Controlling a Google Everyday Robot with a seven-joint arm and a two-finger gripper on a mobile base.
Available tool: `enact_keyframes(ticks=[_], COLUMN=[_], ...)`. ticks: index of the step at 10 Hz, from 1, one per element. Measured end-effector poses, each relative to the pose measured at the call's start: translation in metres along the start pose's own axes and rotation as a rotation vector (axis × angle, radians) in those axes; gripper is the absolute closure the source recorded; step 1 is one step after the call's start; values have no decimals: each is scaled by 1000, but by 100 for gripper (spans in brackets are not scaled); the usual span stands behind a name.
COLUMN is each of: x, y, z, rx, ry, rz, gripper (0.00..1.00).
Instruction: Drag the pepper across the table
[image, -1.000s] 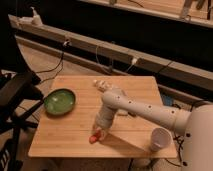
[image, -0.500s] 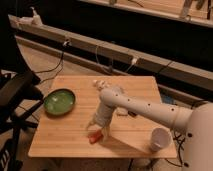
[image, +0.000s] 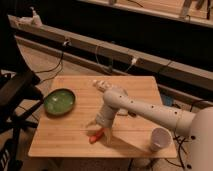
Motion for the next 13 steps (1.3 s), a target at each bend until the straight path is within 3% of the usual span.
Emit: enact_keyframes(ticks=[2, 5, 8, 10, 13], x=[3, 5, 4, 2, -3], y=[2, 0, 0, -1, -2], z=[3, 12, 8, 5, -1], rx=[-2, -22, -18, -8, 7], ry=[0, 2, 19, 32, 54], rz=[10, 25, 32, 29, 27], gripper=[29, 61, 92, 100, 100])
